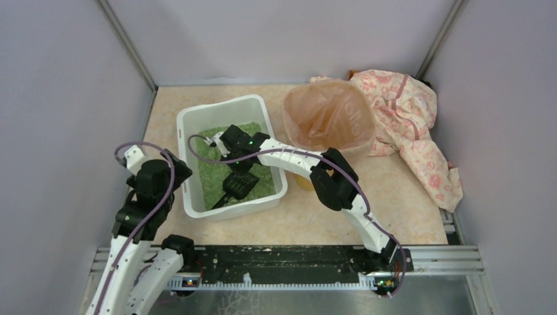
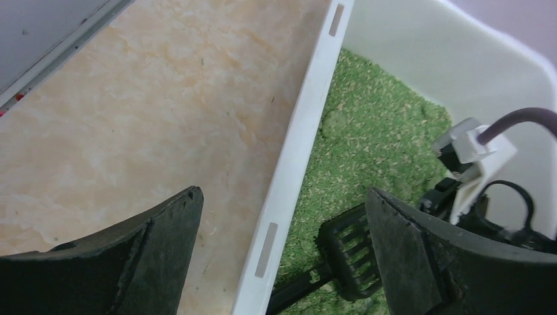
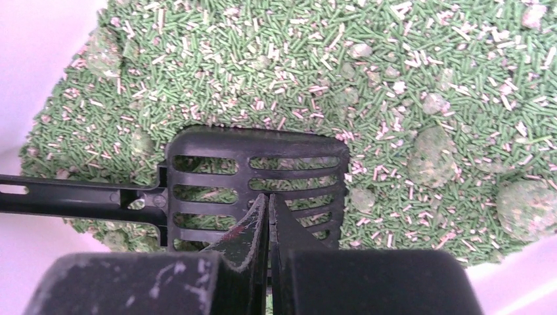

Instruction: Clean the litter box

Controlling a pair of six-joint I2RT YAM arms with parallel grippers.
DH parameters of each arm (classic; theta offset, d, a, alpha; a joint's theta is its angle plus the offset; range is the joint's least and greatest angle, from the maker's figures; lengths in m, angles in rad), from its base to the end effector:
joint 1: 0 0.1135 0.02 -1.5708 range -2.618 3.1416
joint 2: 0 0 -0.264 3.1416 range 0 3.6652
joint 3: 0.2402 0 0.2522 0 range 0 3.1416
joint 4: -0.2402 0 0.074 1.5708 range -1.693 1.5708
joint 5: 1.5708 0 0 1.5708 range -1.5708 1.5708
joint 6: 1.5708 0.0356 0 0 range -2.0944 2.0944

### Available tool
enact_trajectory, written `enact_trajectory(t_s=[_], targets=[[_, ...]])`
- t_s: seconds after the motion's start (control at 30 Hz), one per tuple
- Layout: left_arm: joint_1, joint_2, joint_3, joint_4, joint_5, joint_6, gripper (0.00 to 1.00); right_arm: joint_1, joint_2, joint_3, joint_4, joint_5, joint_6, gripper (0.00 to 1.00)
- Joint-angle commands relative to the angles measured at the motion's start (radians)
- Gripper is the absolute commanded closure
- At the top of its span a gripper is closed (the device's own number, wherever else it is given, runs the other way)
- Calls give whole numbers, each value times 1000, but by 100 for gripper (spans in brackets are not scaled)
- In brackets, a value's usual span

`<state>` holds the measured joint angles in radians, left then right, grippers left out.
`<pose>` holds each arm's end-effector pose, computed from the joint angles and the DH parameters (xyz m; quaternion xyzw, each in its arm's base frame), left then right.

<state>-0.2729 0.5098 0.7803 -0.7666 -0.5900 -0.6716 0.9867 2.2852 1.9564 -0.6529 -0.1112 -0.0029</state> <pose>0.1023 -0.0081 0.3163 -0.3086 0.7762 -0.0004 0.5498 0.2752 0.4234 0.1997 -0.4679 0.8332 0.1838 0.2304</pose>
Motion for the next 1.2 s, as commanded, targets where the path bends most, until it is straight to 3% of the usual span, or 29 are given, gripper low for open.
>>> enact_trajectory(t_s=[0.0, 0.17, 0.47, 0.9, 0.93, 1.03, 1.07, 1.1, 1.17], targets=[[-1, 69, -21, 63, 21, 54, 1, -10, -69, -17, -6, 71, -5, 100], [-2, 53, -33, 100, 77, 63, 1, -12, -95, -1, -12, 71, -5, 100], [-2, 38, -69, 93, 58, 72, 1, -34, -156, 34, 41, -20, -5, 100], [-2, 58, -52, 76, 93, 55, 1, -95, -69, 180, -5, -31, -21, 100], [-1, 51, -50, 69, 99, 43, 1, -94, -48, 221, -52, -32, -31, 88], [-1, 33, -42, 62, 110, 26, 1, -79, 10, 334, -225, -57, -51, 20], [-2, 32, -39, 60, 109, 26, 1, -64, 12, 338, -261, -33, -62, 8], [-1, 32, -34, 59, 106, 28, 1, -48, 7, 323, -287, -4, -69, 2], [-2, 36, -23, 51, 99, 30, 1, -18, -17, 253, -283, 34, -68, 2]])
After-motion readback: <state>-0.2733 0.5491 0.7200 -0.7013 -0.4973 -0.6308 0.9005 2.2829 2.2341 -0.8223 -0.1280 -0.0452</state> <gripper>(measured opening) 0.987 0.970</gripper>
